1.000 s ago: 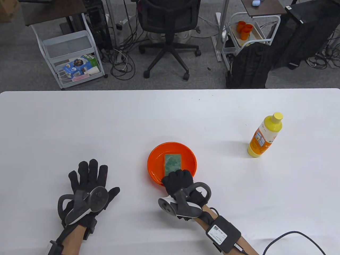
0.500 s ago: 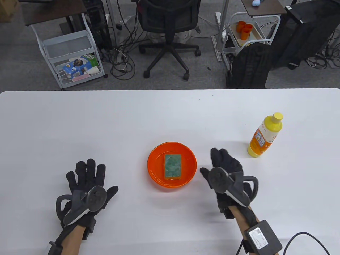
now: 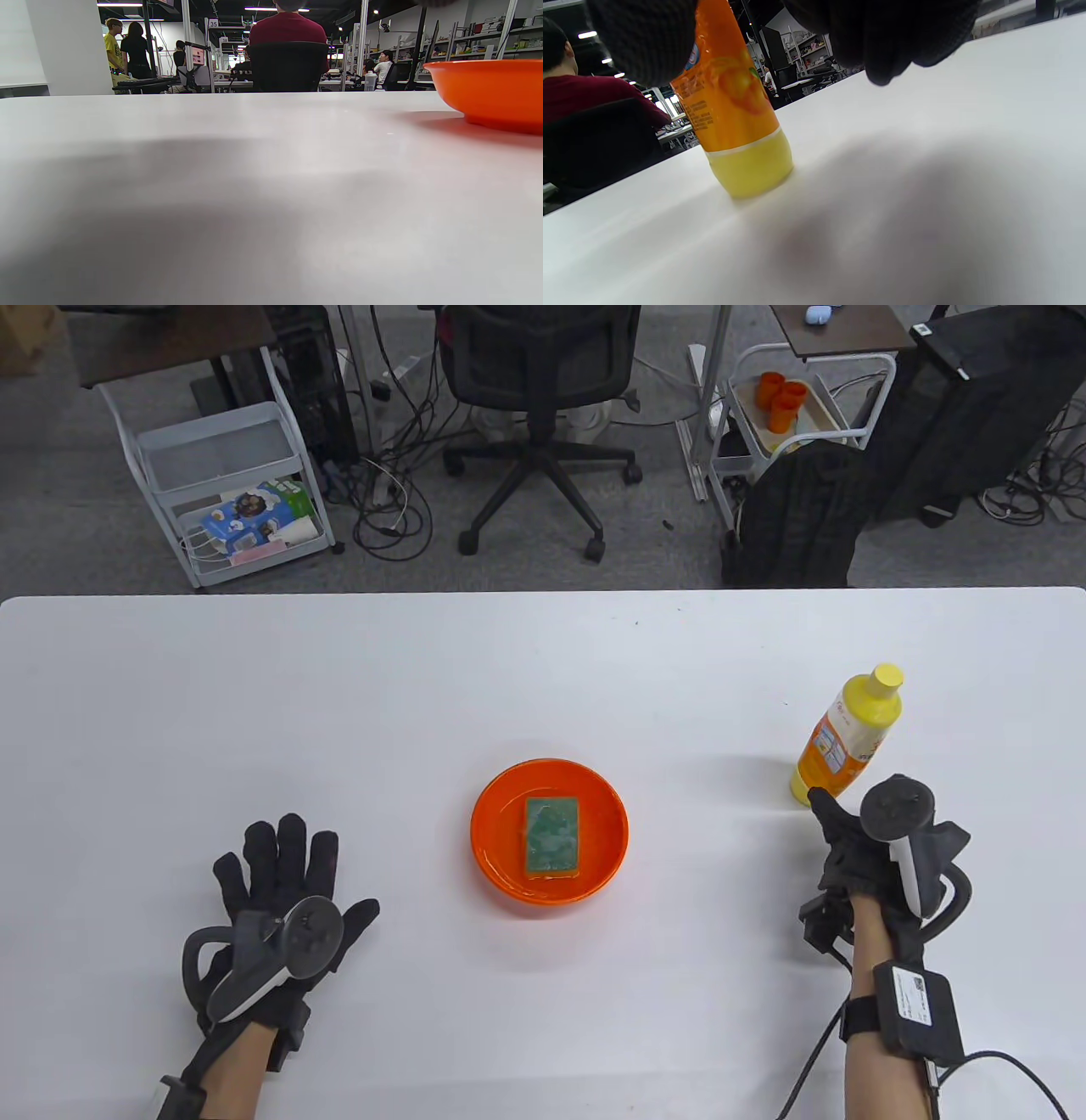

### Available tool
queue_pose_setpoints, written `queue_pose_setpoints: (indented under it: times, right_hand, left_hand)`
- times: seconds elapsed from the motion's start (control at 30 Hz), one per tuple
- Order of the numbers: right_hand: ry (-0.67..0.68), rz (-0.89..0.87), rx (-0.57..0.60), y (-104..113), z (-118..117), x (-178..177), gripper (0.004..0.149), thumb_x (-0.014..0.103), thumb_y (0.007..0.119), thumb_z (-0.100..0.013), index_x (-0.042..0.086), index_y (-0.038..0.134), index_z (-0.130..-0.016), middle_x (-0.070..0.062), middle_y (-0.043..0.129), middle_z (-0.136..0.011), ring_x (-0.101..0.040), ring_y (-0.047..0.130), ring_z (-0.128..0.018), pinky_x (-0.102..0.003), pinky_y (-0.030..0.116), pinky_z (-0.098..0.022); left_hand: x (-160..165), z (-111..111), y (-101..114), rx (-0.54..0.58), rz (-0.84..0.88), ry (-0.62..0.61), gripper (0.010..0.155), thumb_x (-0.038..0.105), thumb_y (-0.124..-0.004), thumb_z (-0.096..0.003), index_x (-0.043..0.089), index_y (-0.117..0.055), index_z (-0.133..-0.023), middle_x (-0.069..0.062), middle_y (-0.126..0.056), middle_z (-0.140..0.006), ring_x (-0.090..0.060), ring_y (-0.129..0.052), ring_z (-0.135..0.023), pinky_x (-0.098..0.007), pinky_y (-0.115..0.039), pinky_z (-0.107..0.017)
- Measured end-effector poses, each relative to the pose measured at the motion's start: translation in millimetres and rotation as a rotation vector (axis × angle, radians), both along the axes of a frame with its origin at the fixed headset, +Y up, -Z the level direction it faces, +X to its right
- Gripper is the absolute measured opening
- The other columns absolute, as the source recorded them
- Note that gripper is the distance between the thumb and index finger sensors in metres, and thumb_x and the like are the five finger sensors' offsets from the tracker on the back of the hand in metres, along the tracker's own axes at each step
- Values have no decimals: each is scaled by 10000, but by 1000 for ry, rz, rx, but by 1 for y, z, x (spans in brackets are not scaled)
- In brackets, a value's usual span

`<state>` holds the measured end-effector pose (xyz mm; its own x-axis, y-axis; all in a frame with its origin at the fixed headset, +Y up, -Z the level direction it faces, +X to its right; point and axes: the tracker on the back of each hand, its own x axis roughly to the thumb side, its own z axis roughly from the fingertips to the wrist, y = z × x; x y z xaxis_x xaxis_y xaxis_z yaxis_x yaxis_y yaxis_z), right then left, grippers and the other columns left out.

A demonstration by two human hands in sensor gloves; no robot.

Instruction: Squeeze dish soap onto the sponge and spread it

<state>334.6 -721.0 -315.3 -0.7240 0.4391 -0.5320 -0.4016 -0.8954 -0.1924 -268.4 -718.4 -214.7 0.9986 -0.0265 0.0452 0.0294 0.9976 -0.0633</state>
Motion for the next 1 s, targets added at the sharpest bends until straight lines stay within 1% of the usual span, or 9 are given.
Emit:
queue_pose_setpoints:
  times: [0.03, 0.17, 0.33, 0.47, 0.57, 0.63, 0.77, 0.9, 1.0]
  right_hand:
    - [23, -42, 34, -2, -6, 3, 1012, 677, 762, -515, 48, 342, -1189, -269, 455, -1217, -535, 545, -1078, -658, 545, -789]
    - [-4, -196, 165, -11, -20, 7, 999, 656, 809, -493, 109, 357, -1196, -255, 439, -1232, -546, 471, -1099, -679, 497, -804]
    - [-62, -404, 216, -27, -35, 15, 1061, 670, 825, -490, 138, 260, -1214, -328, 265, -1245, -605, 353, -1098, -718, 452, -798]
    - [-53, -438, 234, -36, -44, 20, 931, 611, 878, -485, 228, 409, -1193, -297, 339, -1250, -576, 399, -1100, -702, 478, -795]
    - [-52, -491, 251, -43, -51, 21, 736, 565, 888, -503, 291, 585, -1115, -248, 442, -1239, -540, 459, -1099, -700, 481, -794]
    - [-36, -522, 262, -46, -55, 19, 580, 550, 839, -571, 307, 653, -1063, -248, 446, -1239, -550, 423, -1102, -739, 406, -793]
    - [-13, -549, 314, -50, -61, 18, 524, 491, 835, -601, 325, 643, -1060, -195, 490, -1244, -536, 402, -1121, -762, 350, -795]
    - [16, -556, 368, -56, -66, 19, 513, 458, 847, -603, 304, 650, -1051, -140, 671, -1163, -492, 549, -1112, -745, 411, -801]
    - [49, -514, 374, -56, -68, 18, 512, 455, 845, -604, 288, 653, -1049, -126, 709, -1136, -452, 670, -1075, -726, 491, -796]
  left_hand:
    - [0, 0, 0, 2, -1, 1, 902, 718, -528, -500, 194, -311, -1202, -204, -206, -1284, -505, -169, -1147, -710, -197, -762]
    - [-4, -1, 0, 2, 3, 8, 901, 718, -528, -501, 196, -312, -1202, -203, -205, -1285, -502, -165, -1147, -710, -195, -762]
    - [-7, -2, -1, -7, -1, 33, 900, 717, -529, -500, 199, -309, -1202, -200, -198, -1285, -499, -160, -1149, -709, -190, -763]
    - [-7, -2, -2, -9, -5, 38, 901, 717, -528, -500, 199, -308, -1203, -198, -197, -1286, -501, -160, -1148, -708, -188, -764]
    - [-8, -2, -2, -7, -2, 40, 898, 717, -529, -500, 201, -310, -1201, -199, -198, -1285, -500, -157, -1148, -708, -186, -764]
    - [-8, -2, -3, -8, -4, 42, 896, 715, -529, -501, 201, -312, -1202, -200, -199, -1286, -495, -153, -1149, -708, -184, -762]
    - [-8, -2, -2, -7, -4, 44, 889, 711, -530, -503, 198, -327, -1200, -199, -204, -1286, -505, -158, -1145, -708, -185, -761]
    - [-9, -3, -2, -8, -2, 44, 889, 711, -529, -503, 200, -327, -1201, -197, -205, -1286, -506, -158, -1145, -707, -184, -761]
    - [-11, -4, -2, -15, 9, 53, 885, 710, -526, -504, 202, -329, -1201, -194, -207, -1287, -497, -158, -1149, -707, -181, -761]
